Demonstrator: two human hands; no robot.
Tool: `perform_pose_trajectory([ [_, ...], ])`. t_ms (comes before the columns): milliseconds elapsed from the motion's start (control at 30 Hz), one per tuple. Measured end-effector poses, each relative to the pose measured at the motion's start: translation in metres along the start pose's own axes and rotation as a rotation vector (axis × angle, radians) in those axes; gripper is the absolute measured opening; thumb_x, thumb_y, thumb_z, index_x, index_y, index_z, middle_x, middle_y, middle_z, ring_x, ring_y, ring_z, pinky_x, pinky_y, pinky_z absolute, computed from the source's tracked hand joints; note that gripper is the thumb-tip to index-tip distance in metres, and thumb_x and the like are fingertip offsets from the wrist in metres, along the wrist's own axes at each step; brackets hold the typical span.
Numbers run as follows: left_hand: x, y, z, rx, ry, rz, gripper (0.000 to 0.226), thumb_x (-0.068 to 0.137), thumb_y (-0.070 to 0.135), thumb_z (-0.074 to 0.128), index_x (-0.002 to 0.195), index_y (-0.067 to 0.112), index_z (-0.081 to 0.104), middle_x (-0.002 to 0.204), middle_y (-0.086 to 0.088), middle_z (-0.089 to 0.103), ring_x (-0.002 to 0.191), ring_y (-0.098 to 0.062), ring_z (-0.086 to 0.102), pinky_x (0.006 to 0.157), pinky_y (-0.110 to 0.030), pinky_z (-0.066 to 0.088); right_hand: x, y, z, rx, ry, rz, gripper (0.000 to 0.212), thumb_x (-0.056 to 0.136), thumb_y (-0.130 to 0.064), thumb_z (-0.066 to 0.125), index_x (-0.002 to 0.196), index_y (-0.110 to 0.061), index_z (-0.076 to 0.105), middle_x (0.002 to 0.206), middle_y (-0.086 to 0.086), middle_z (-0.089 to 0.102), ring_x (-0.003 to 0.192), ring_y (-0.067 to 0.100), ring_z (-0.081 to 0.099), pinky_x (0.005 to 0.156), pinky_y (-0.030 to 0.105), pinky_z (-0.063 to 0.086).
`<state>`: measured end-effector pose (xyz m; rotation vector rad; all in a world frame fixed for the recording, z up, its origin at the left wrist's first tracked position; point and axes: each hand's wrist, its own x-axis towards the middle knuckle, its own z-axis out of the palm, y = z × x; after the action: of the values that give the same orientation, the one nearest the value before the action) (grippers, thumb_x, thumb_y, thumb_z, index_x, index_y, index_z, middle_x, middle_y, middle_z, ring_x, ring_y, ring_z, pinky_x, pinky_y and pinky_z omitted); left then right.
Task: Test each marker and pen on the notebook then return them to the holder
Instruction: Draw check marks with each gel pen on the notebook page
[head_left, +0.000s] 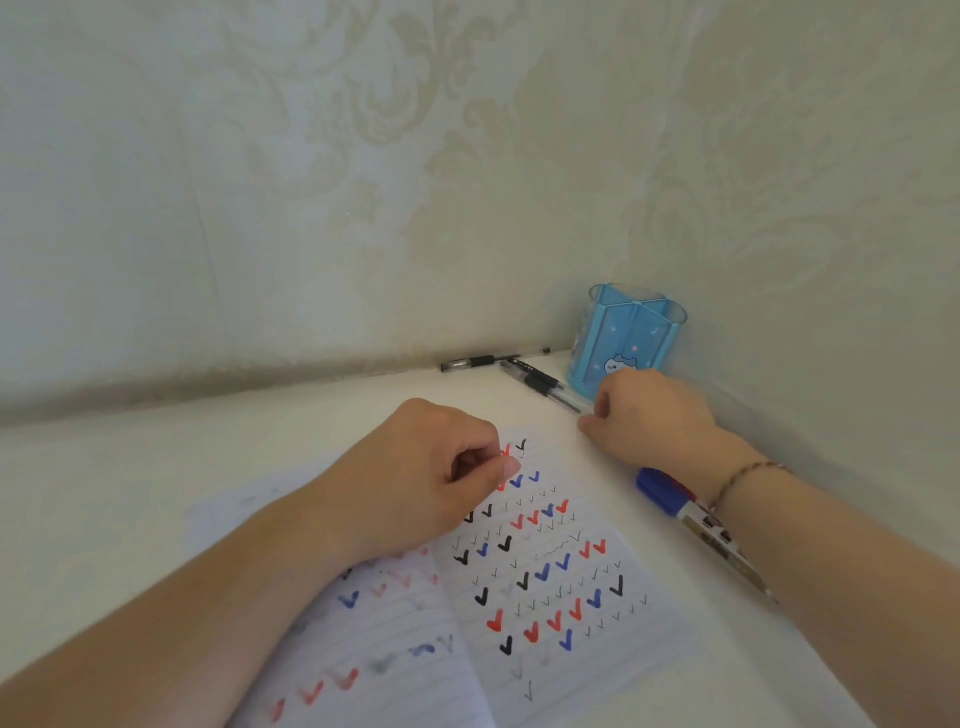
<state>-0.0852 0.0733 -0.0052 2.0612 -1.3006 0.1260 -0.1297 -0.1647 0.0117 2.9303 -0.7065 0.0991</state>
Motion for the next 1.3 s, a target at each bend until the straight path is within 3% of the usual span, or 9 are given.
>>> perform_pose_trajectory([
  [200,0.000,-0.003,0.001,-0.002,0.062,0.033,0.010,0.092,0.037,0.061,0.091,0.030,0.068,0.083,0.017,0.063,0.081,-0.006,0.058,0.069,-0.015,0.043,-0.020,-0.010,-0.017,-0.016,0.129,-0.050,0.027,0.094,-0.045,0.048,0.096,-0.023,0.064,0.098,0.000,0.065,0.084,0.023,0.062,0.065,0.030,0.047],
  [267,0.000,-0.004,0.001,0.070,0.159,0.070,0.028,0.091,0.044,0.058,0.113,0.027,0.065,0.111,0.017,0.060,0.106,-0.001,0.053,0.089,-0.020,0.043,-0.043,-0.010,-0.028,0.082,0.252,-0.114,0.024,0.093,-0.047,0.047,0.092,-0.028,0.062,0.100,-0.006,0.059,0.082,0.022,0.061,0.064,0.031,0.046],
  [367,0.003,-0.003,-0.006,0.344,0.273,0.183,0.049,0.095,0.051,0.045,0.128,0.017,0.058,0.136,0.001,0.052,0.124,-0.023,0.042,0.106,-0.037,0.035,-0.087,-0.006,-0.041,0.414,0.379,-0.282,0.018,0.086,-0.049,0.053,0.083,-0.034,0.061,0.099,-0.014,0.054,0.075,0.013,0.058,0.063,0.031,0.048],
  [467,0.001,0.003,-0.011,0.391,0.252,0.231,0.049,0.100,0.050,0.031,0.107,0.017,0.066,0.104,0.004,0.065,0.096,-0.023,0.055,0.083,-0.044,0.045,-0.109,-0.006,-0.042,1.083,0.397,-0.283,0.017,0.082,-0.043,0.069,0.076,-0.028,0.066,0.076,-0.009,0.062,0.057,0.020,0.050,0.051,0.027,0.041],
  [567,-0.003,0.014,-0.002,0.156,0.095,0.191,0.049,0.099,0.054,0.024,0.093,0.019,0.057,0.069,0.011,0.053,0.062,-0.013,0.049,0.055,-0.035,0.044,-0.114,-0.016,-0.031,1.641,0.248,-0.277,0.016,0.078,-0.036,0.075,0.073,-0.026,0.064,0.060,0.000,0.063,0.047,0.018,0.049,0.042,0.022,0.035],
  [767,-0.008,0.023,0.004,-0.075,-0.232,0.280,0.026,0.101,0.039,0.035,0.100,0.033,0.060,0.057,0.018,0.051,0.044,-0.008,0.042,0.051,-0.010,0.031,-0.120,-0.032,-0.007,1.579,-0.019,-0.398,0.018,0.081,-0.031,0.071,0.071,-0.019,0.063,0.051,0.008,0.062,0.040,0.023,0.054,0.038,0.023,0.038],
  [900,-0.007,0.026,0.006,-0.223,-0.320,0.288,0.027,0.102,0.028,0.039,0.102,0.019,0.064,0.087,0.018,0.072,0.046,-0.007,0.049,0.052,-0.009,0.034,-0.124,-0.029,-0.005,1.642,-0.031,-0.445,0.023,0.086,-0.024,0.067,0.067,-0.014,0.058,0.051,0.008,0.064,0.039,0.026,0.056,0.039,0.026,0.043],
  [1033,-0.008,0.030,0.005,-0.310,-0.349,0.298,0.023,0.100,0.013,0.044,0.098,0.008,0.067,0.092,0.010,0.075,0.056,0.019,0.051,0.058,0.003,0.031,-0.125,-0.029,-0.003,1.649,-0.041,-0.464,0.021,0.085,-0.025,0.068,0.067,-0.018,0.058,0.051,0.009,0.064,0.039,0.027,0.057,0.040,0.027,0.044],
  [1300,-0.008,0.022,0.007,-0.263,-0.310,0.169,0.048,0.095,0.060,0.035,0.101,0.022,0.063,0.056,0.008,0.054,0.045,-0.008,0.036,0.048,-0.015,0.028,-0.123,-0.022,-0.009,1.572,-0.032,-0.421,0.010,0.080,-0.029,0.070,0.077,-0.019,0.067,0.057,0.013,0.067,0.047,0.030,0.063,0.044,0.030,0.047],
])
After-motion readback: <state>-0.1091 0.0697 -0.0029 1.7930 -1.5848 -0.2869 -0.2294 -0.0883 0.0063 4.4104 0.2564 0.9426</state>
